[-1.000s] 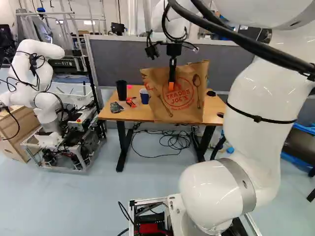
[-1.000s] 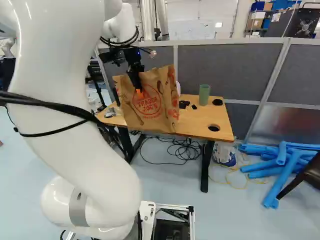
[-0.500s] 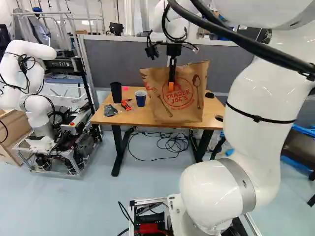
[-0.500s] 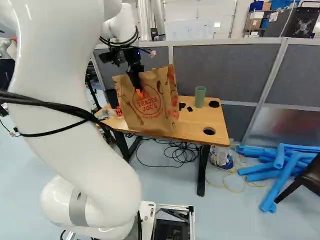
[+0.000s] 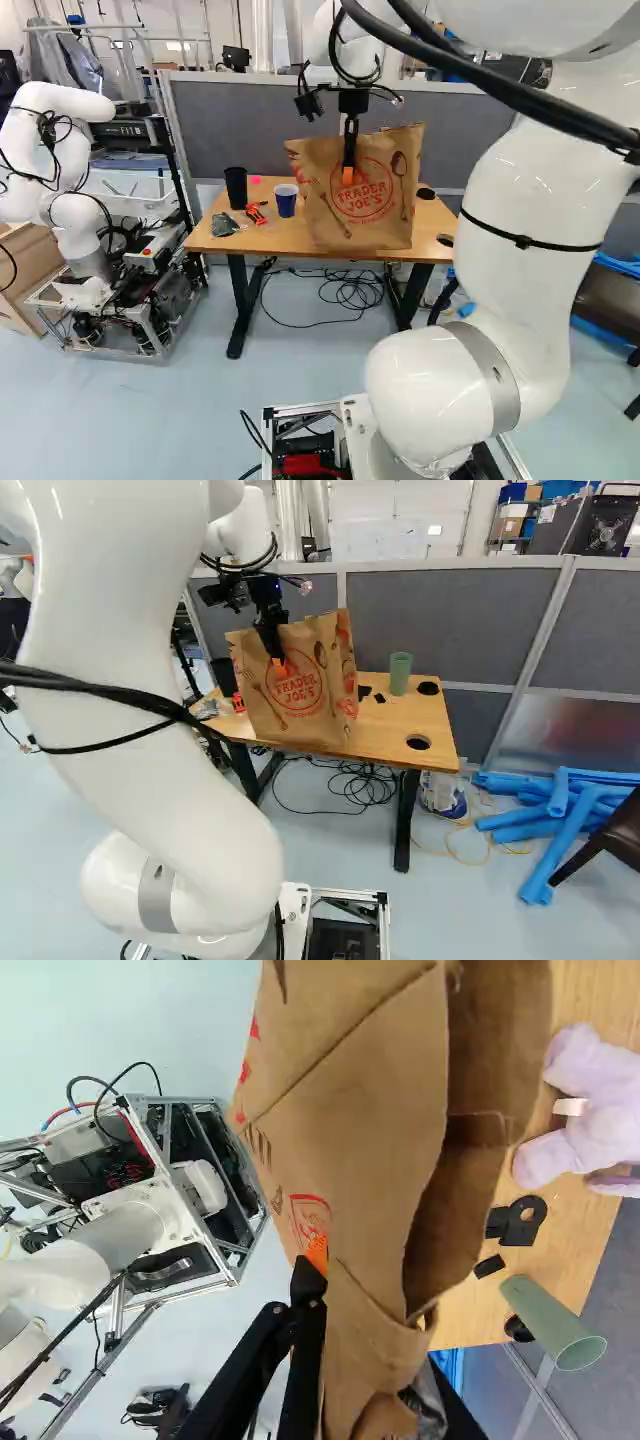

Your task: Pick up the bag on the ground and place it on the table

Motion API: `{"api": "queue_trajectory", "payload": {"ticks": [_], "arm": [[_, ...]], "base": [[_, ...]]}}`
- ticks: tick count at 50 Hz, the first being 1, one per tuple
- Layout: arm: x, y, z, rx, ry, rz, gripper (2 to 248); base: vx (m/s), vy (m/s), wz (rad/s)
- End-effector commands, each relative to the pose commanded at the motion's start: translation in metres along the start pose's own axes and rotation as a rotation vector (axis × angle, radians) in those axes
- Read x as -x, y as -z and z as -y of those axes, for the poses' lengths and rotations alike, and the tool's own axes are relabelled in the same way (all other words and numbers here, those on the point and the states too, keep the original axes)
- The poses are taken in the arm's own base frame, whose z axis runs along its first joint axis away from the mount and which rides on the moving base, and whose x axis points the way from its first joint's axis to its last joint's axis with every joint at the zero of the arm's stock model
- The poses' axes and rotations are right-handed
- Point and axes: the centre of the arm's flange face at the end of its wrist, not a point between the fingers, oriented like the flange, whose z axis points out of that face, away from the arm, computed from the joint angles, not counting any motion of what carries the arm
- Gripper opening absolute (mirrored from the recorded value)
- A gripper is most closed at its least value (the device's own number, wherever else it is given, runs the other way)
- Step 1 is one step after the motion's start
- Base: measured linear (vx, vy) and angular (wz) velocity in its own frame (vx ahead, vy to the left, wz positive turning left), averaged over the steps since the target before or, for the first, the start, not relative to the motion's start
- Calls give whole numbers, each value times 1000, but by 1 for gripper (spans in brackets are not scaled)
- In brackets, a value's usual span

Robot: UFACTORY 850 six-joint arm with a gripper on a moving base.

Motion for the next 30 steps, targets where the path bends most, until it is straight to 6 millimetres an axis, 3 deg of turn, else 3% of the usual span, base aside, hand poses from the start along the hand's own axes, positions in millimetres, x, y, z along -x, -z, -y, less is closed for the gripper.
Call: {"api": "queue_trajectory", "payload": {"ticks": [30], "arm": [[0,0,0,0,0,0,18]], "base": [[0,0,0]]}}
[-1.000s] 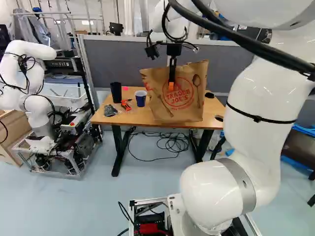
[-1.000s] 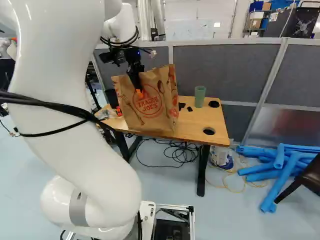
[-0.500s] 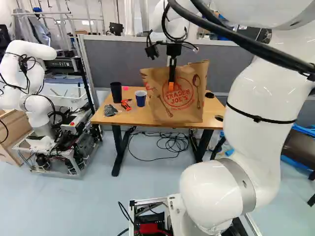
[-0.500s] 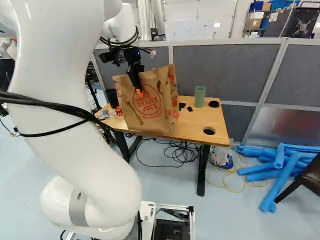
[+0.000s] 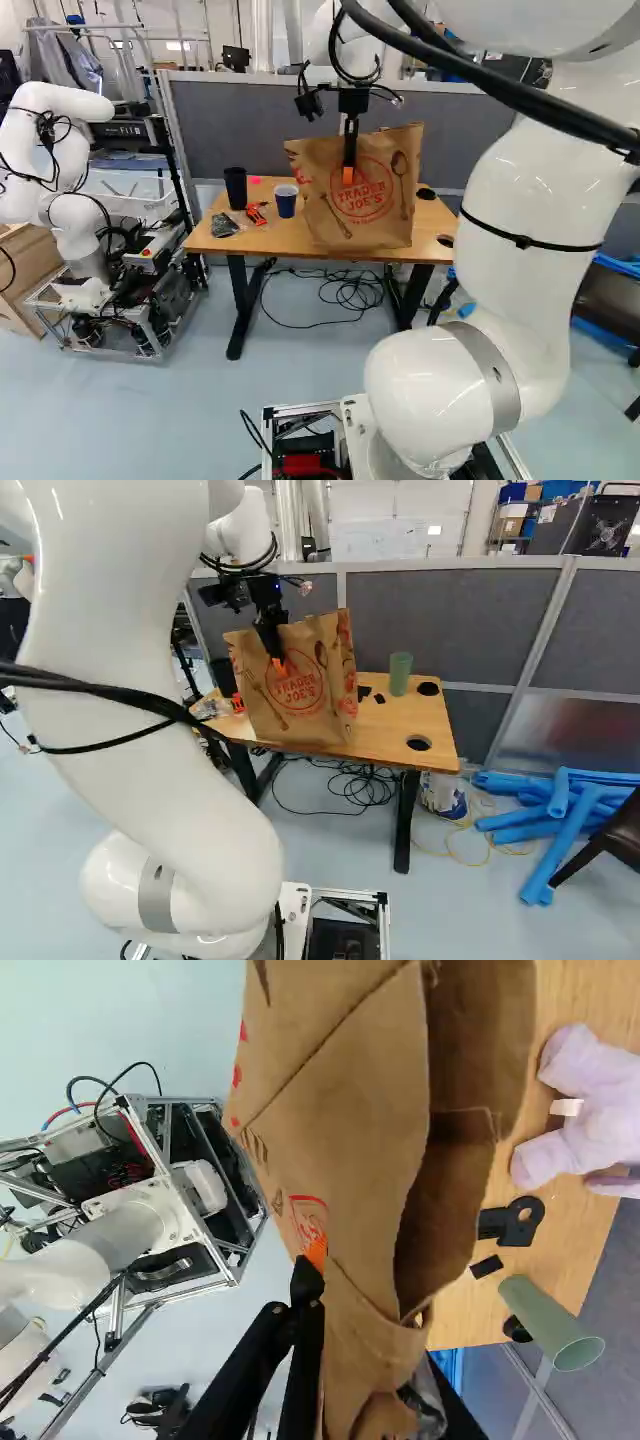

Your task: Pick up the bag on the ground and place it on the table

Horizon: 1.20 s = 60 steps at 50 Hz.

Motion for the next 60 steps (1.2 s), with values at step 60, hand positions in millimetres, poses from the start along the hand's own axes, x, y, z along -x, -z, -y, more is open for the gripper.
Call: {"api": "queue_trajectory", "payload": {"ticks": [60], "arm": [[-5,-8,-45,3,-24,-1,18]], "base": [[0,0,0]]}}
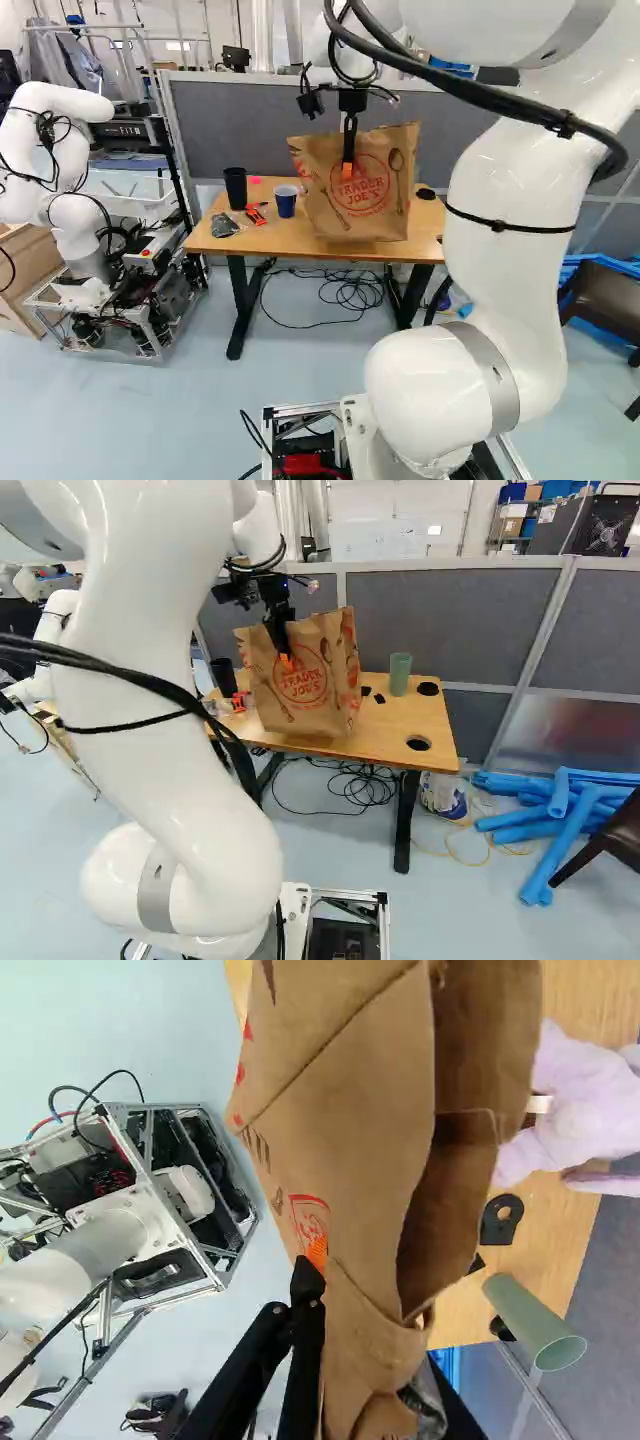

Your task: Pick up the bag on the ground and place it on the table

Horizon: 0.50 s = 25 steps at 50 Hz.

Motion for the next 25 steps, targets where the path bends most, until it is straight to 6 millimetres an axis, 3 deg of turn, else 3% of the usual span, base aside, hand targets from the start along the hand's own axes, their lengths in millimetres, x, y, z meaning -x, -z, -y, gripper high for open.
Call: {"api": "queue_trajectory", "payload": {"ticks": [25], "arm": [[-13,-39,-29,-54,1,22,18]], "base": [[0,0,0]]}}
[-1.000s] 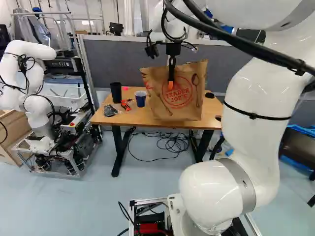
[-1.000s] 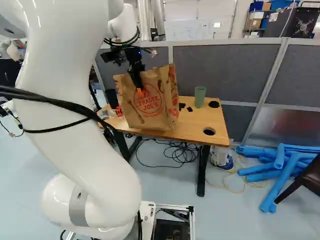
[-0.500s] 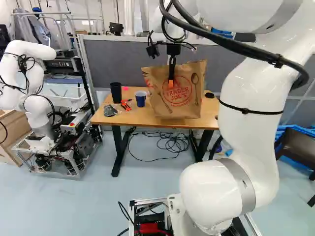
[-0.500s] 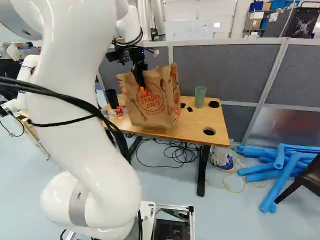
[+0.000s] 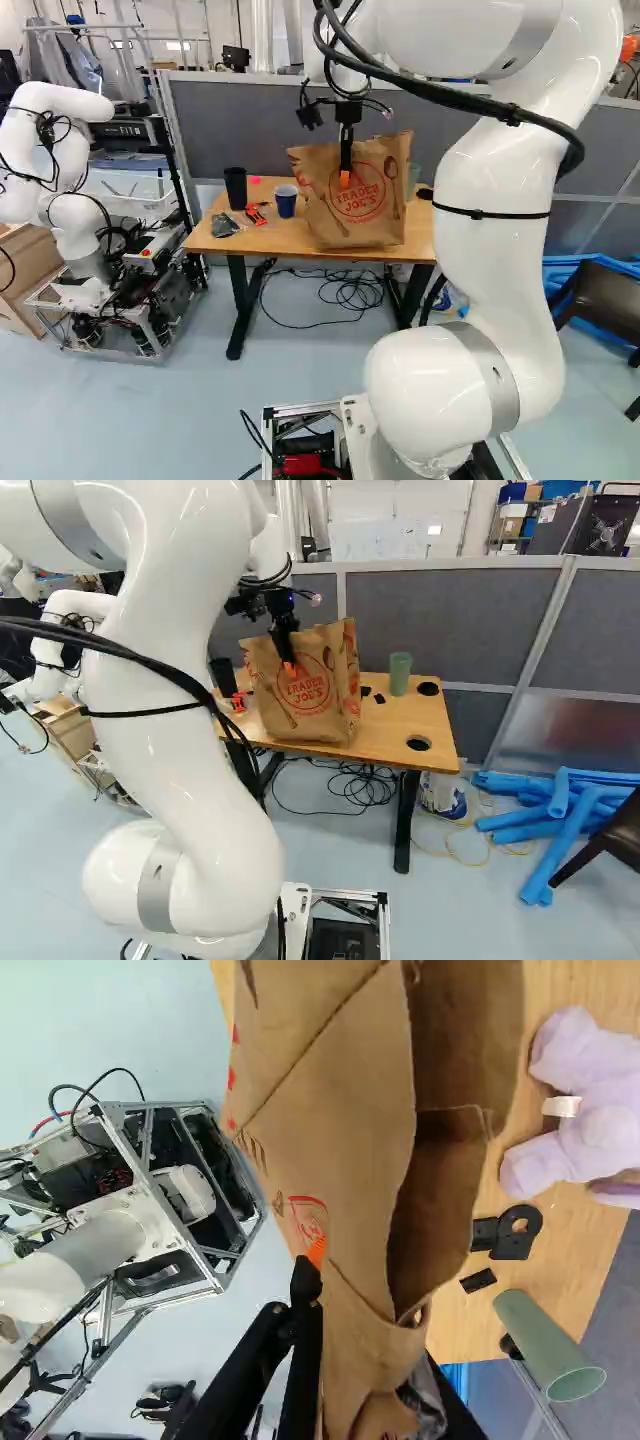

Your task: Pick up the bag on the ground and place it on the table

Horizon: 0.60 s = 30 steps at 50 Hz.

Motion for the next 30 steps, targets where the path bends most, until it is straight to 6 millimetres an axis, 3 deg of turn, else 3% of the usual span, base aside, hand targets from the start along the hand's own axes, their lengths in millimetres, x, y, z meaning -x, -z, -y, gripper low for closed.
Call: {"api": "queue_trajectory", "payload": {"ticks": [13,28,29,30], "arm": [[-8,-18,-18,-21,0,9,18],[-9,-21,-21,-24,0,10,19],[-9,-21,-21,-24,0,10,45],[-9,-21,-21,-24,0,10,45]], "base": [[0,0,0],[0,0,0],[0,0,0],[0,0,0]]}}
